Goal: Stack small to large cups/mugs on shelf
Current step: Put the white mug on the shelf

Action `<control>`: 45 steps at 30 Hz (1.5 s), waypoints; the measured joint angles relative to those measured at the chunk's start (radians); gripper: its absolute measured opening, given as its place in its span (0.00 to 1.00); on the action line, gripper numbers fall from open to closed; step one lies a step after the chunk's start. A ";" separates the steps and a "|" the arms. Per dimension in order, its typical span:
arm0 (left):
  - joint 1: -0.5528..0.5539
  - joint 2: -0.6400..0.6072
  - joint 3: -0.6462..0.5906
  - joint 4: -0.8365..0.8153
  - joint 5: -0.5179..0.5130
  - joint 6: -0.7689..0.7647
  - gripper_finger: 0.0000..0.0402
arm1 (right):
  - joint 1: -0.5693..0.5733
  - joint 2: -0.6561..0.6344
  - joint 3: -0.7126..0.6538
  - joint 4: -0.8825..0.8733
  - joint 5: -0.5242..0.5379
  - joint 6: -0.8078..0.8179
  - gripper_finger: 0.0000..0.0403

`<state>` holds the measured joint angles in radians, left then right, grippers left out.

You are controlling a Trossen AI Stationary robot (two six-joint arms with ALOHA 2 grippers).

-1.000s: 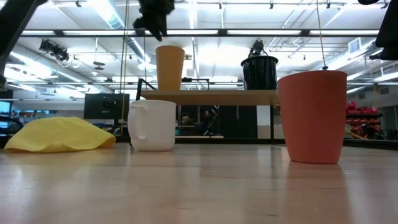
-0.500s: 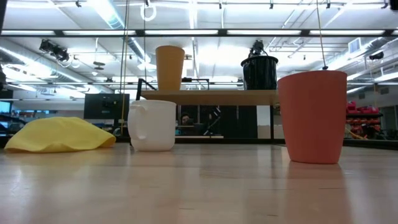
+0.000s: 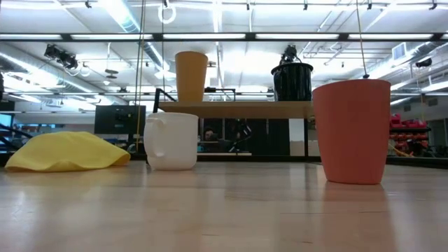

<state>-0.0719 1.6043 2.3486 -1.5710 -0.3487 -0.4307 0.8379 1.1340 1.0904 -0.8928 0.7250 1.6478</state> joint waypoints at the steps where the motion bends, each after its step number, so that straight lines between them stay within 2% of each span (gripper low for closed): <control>1: -0.025 0.000 0.000 0.000 -0.024 -0.016 0.31 | 0.000 -0.011 0.000 -0.010 0.000 0.000 0.14; 3: -0.073 0.000 0.000 0.000 -0.055 -0.057 0.30 | 0.000 -0.027 0.000 -0.030 0.000 0.000 0.14; 11: -0.242 0.038 -0.007 0.002 -0.062 -0.168 0.31 | 0.000 -0.042 0.000 -0.059 0.000 -0.001 0.14; 14: -0.292 0.047 -0.069 0.003 -0.061 -0.209 0.30 | 0.000 -0.042 0.000 -0.064 -0.004 -0.001 0.14; 17: -0.313 0.047 -0.186 0.001 -0.056 -0.259 0.28 | 0.000 -0.042 0.000 -0.072 -0.017 -0.001 0.14; 25: -0.260 0.032 -0.525 0.000 -0.053 -0.406 0.29 | 0.000 -0.041 0.000 -0.100 -0.038 0.029 0.14; 30: -0.197 0.030 -0.650 -0.001 -0.004 -0.423 0.29 | 0.006 -0.038 0.000 -0.153 -0.146 0.134 0.14; 34: -0.166 0.017 -0.723 0.005 0.032 -0.426 0.27 | 0.046 -0.019 0.000 -0.178 -0.163 0.164 0.14; 38: -0.137 -0.039 -0.813 0.092 0.050 -0.435 0.24 | 0.090 0.003 0.000 -0.205 -0.154 0.216 0.14; 45: -0.076 -0.214 -0.997 0.324 0.085 -0.514 0.18 | 0.173 0.033 0.000 -0.261 -0.106 0.305 0.14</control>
<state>-0.1481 1.3901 1.3512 -1.2467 -0.2638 -0.9445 1.0110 1.1671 1.0901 -1.1538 0.6194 1.9526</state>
